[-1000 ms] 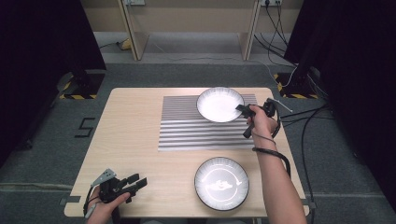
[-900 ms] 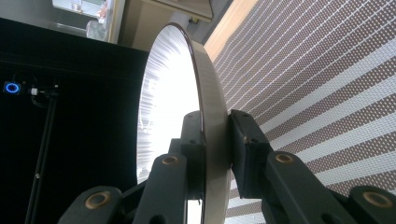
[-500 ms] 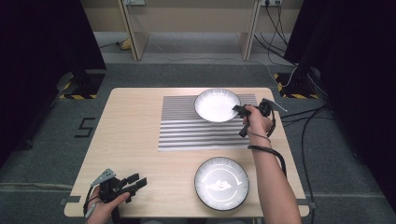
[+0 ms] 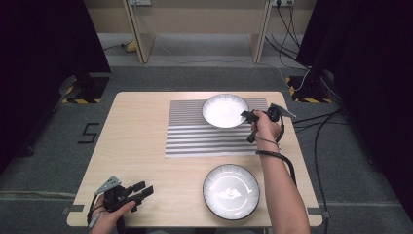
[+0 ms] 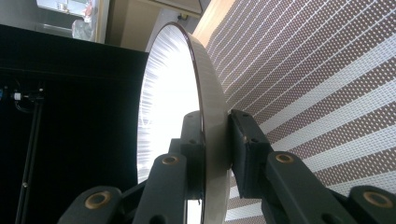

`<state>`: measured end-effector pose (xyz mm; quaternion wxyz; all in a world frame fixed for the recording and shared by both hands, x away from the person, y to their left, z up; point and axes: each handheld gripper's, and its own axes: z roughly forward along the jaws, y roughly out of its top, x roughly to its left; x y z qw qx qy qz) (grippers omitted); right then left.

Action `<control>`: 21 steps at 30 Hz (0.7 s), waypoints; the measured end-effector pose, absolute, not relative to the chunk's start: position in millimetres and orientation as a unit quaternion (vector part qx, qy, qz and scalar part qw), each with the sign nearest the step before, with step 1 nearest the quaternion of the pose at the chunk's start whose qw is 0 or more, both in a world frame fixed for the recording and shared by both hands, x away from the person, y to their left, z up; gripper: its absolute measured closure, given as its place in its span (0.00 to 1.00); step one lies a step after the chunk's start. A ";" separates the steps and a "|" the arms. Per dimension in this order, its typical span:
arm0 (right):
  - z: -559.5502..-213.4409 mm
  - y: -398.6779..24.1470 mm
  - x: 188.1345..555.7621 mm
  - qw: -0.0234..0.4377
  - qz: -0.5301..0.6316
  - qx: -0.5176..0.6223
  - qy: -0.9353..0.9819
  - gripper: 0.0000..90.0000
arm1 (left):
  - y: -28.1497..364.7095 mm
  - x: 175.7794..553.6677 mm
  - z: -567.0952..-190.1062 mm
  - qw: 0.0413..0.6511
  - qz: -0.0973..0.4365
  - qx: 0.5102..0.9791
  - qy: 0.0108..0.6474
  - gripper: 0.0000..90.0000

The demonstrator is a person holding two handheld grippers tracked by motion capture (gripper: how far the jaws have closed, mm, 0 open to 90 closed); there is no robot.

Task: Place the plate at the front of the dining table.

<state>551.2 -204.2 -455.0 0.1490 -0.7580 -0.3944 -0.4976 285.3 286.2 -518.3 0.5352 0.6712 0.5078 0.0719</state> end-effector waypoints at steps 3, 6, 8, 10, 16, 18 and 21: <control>-456.5 -203.7 551.9 0.147 -0.498 -0.758 -0.394 0.85 | 286.3 285.3 -518.3 0.536 0.071 0.671 0.508 0.51; -458.0 -203.3 553.6 0.148 -0.498 -0.759 -0.392 0.85 | 286.3 285.3 -518.5 0.535 0.071 0.671 0.508 0.51; -458.2 -203.1 553.9 0.149 -0.498 -0.759 -0.392 0.85 | 286.0 285.4 -518.4 0.535 0.070 0.672 0.508 0.51; -459.1 -201.9 555.1 0.148 -0.497 -0.760 -0.391 0.85 | 285.6 285.3 -518.3 0.535 0.070 0.672 0.507 0.51; -461.6 -199.9 556.7 0.151 -0.496 -0.761 -0.391 0.85 | 285.9 285.6 -518.4 0.535 0.071 0.672 0.508 0.52; -463.1 -198.8 557.4 0.150 -0.497 -0.760 -0.390 0.84 | 286.0 285.8 -518.6 0.534 0.071 0.672 0.507 0.52; -463.8 -197.7 557.7 0.154 -0.498 -0.761 -0.387 0.85 | 285.2 286.3 -519.1 0.535 0.070 0.673 0.507 0.52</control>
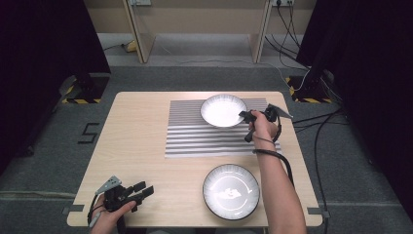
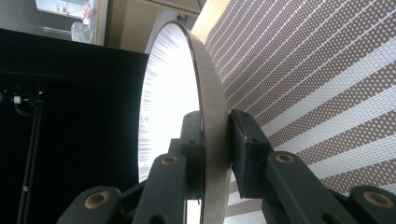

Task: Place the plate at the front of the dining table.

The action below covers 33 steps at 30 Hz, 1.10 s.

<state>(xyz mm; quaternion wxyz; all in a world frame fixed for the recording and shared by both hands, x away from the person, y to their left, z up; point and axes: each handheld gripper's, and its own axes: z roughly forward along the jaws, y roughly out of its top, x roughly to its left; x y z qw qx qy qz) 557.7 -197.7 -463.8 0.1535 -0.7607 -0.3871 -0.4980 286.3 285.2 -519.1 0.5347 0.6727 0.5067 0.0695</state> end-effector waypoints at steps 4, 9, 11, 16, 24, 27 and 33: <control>-466.5 -196.1 558.8 0.153 -0.495 -0.761 -0.391 0.84 | 284.0 286.5 -518.8 0.535 0.068 0.674 0.505 0.52; -470.5 -195.1 560.0 0.152 -0.491 -0.765 -0.387 0.84 | 285.1 286.7 -519.2 0.534 0.069 0.673 0.507 0.52; -471.1 -194.3 560.6 0.151 -0.489 -0.765 -0.390 0.84 | 285.1 286.9 -519.3 0.534 0.069 0.673 0.507 0.52; -472.5 -194.3 561.3 0.152 -0.488 -0.766 -0.389 0.84 | 284.2 286.7 -519.2 0.535 0.068 0.674 0.506 0.52; -476.4 -193.7 562.4 0.148 -0.483 -0.770 -0.390 0.84 | 283.8 286.8 -519.3 0.535 0.068 0.674 0.506 0.52; -477.6 -192.9 562.6 0.152 -0.483 -0.769 -0.390 0.84 | 283.6 287.0 -519.5 0.534 0.068 0.675 0.504 0.52; -480.9 -191.8 563.7 0.146 -0.479 -0.770 -0.395 0.84 | 284.0 286.9 -519.6 0.534 0.068 0.674 0.506 0.52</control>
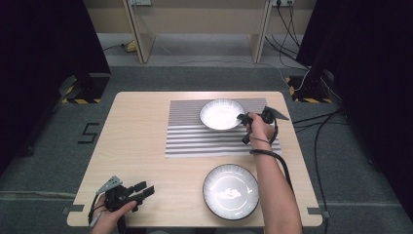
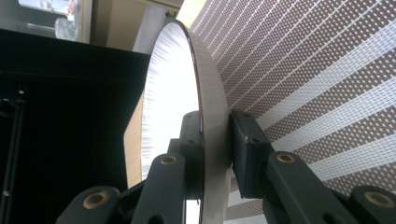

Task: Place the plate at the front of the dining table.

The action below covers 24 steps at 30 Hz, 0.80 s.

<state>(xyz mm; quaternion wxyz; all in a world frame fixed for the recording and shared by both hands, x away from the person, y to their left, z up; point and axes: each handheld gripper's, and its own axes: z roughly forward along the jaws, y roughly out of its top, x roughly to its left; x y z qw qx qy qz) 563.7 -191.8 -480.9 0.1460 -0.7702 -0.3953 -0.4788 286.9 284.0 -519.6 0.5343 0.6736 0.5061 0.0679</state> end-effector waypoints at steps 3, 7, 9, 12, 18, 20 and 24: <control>-482.6 -191.4 563.8 0.146 -0.475 -0.771 -0.399 0.83 | 283.7 286.9 -519.5 0.534 0.068 0.675 0.505 0.52; -484.6 -190.6 564.2 0.147 -0.475 -0.772 -0.397 0.83 | 283.8 286.9 -519.6 0.534 0.067 0.674 0.505 0.52; -486.3 -190.6 564.2 0.147 -0.476 -0.772 -0.395 0.84 | 284.2 286.9 -519.5 0.535 0.068 0.673 0.506 0.52; -490.3 -191.1 564.1 0.146 -0.472 -0.774 -0.396 0.83 | 284.2 287.0 -519.7 0.535 0.067 0.674 0.505 0.52; -494.9 -191.3 563.9 0.145 -0.470 -0.776 -0.394 0.83 | 284.3 287.2 -520.0 0.534 0.066 0.674 0.506 0.52; -496.7 -190.9 563.9 0.147 -0.471 -0.776 -0.393 0.83 | 284.7 287.2 -520.2 0.534 0.066 0.674 0.506 0.52; -498.8 -190.0 564.0 0.143 -0.467 -0.777 -0.396 0.83 | 284.9 287.0 -519.7 0.535 0.067 0.673 0.506 0.52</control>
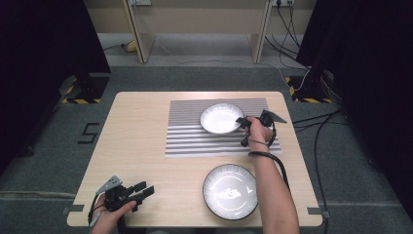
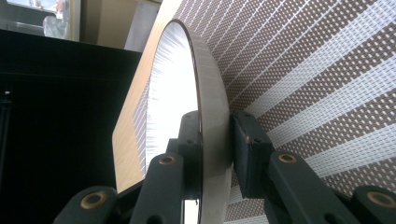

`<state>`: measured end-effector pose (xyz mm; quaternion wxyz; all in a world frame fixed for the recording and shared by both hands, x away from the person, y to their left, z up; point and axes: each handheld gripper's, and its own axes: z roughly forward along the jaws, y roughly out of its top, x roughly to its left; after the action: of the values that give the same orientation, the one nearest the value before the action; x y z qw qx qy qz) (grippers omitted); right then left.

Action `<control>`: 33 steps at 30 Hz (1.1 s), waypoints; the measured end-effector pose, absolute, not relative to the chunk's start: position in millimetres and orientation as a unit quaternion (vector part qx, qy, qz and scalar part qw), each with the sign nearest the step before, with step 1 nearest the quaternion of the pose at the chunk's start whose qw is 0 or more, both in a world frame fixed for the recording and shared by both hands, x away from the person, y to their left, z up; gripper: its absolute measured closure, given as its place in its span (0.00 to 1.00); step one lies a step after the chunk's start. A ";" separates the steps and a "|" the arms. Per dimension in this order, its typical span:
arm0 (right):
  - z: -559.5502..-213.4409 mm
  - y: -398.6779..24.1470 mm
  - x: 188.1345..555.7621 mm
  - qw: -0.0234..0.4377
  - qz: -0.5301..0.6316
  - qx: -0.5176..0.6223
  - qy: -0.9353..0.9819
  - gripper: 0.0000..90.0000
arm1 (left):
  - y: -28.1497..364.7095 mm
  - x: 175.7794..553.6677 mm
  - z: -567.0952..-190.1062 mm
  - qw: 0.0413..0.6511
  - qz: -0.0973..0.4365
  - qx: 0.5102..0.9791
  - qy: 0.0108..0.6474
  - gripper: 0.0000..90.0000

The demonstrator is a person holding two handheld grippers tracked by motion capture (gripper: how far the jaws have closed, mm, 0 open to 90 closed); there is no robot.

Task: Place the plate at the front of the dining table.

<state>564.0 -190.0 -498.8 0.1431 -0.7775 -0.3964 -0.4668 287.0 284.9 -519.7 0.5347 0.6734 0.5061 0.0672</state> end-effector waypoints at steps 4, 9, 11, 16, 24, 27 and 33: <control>-501.1 -189.5 564.0 0.144 -0.468 -0.778 -0.394 0.83 | 285.5 287.1 -519.8 0.535 0.067 0.673 0.506 0.52; -502.1 -189.5 563.9 0.142 -0.469 -0.778 -0.392 0.83 | 285.5 287.0 -519.6 0.535 0.067 0.673 0.506 0.52; -503.3 -189.9 563.7 0.141 -0.469 -0.779 -0.390 0.83 | 285.4 286.8 -519.5 0.534 0.068 0.674 0.505 0.52; -507.4 -191.3 562.2 0.147 -0.471 -0.780 -0.384 0.83 | 285.2 286.9 -519.7 0.534 0.068 0.675 0.505 0.52; -514.2 -190.8 560.0 0.145 -0.458 -0.788 -0.384 0.78 | 285.4 286.5 -519.5 0.534 0.068 0.674 0.505 0.52; -515.1 -189.7 559.6 0.142 -0.455 -0.790 -0.385 0.74 | 285.5 286.5 -519.5 0.535 0.069 0.674 0.505 0.52; -512.0 -188.6 559.6 0.129 -0.451 -0.791 -0.392 0.68 | 285.8 286.5 -519.5 0.535 0.069 0.674 0.505 0.52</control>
<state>559.6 -188.6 -512.0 0.1287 -0.7912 -0.3921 -0.4514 286.5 285.8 -519.5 0.5351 0.6739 0.5047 0.0689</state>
